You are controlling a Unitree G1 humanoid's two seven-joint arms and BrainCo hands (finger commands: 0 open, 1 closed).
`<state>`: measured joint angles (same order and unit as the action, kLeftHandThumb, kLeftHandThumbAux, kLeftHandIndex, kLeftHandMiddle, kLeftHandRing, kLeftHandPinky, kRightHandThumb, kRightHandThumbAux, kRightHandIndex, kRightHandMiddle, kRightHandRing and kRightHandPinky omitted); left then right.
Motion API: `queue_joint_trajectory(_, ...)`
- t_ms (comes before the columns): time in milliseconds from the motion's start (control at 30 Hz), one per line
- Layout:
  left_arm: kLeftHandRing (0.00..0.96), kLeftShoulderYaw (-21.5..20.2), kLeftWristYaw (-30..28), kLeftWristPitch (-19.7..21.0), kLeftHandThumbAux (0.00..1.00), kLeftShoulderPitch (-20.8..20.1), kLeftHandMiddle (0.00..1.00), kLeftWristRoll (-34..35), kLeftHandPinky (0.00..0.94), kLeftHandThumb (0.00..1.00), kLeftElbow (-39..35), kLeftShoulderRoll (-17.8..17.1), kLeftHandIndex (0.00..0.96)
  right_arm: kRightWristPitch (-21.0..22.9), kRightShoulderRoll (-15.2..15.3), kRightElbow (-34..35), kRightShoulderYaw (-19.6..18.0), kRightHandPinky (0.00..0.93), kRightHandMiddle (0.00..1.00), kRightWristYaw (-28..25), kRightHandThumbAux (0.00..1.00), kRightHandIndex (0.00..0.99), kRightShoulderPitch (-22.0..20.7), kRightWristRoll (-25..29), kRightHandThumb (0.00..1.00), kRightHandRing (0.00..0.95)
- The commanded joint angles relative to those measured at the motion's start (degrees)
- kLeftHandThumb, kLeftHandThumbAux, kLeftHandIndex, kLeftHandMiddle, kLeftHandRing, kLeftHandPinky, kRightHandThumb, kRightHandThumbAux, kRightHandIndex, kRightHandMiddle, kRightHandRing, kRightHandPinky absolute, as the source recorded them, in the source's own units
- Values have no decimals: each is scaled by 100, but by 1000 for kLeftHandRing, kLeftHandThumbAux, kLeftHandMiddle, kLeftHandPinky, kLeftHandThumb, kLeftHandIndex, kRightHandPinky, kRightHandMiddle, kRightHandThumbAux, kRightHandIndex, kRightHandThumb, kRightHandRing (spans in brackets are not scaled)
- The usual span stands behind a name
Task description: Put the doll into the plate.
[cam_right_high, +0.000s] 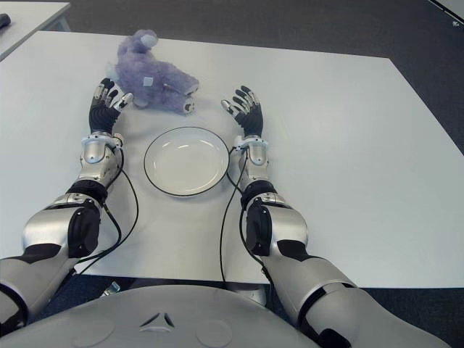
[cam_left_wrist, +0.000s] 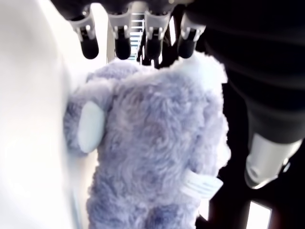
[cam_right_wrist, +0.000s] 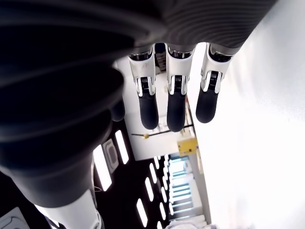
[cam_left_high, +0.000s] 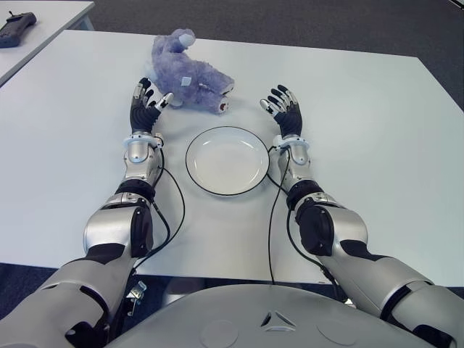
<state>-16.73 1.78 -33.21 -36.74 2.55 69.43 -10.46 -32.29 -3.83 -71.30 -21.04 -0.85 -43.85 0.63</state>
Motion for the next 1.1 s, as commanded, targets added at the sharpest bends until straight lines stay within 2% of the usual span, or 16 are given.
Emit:
queue_joint_trajectory(33, 40, -329, 179, 313, 670, 1318, 64, 273, 39, 1, 673, 264, 37, 776, -85, -637, -102, 207, 198, 107, 848, 157, 1079, 132, 108, 192)
queue_joint_trajectory(333, 28, -639, 127, 394, 720, 1121, 49, 498, 44, 64, 643, 50, 13, 839, -78, -639, -108, 219, 202, 116, 837, 155, 1064, 135, 117, 195)
queue_joint_trajectory(467, 34, -689, 192, 387, 740, 980, 45, 507, 63, 123, 629, -68, 3, 852, -76, -640, -110, 222, 208, 118, 827, 154, 1061, 136, 119, 200)
queue_joint_trajectory(633, 37, -510, 527, 314, 687, 845, 37, 246, 62, 203, 622, -241, 0, 802, -92, -634, -168, 210, 209, 49, 843, 164, 1069, 199, 124, 198)
queue_joint_trajectory(1100, 41, 51, 1164, 123, 577, 524, 18, -381, 72, 263, 569, -609, 0, 841, -91, -641, -123, 204, 197, 114, 852, 152, 1050, 145, 100, 188)
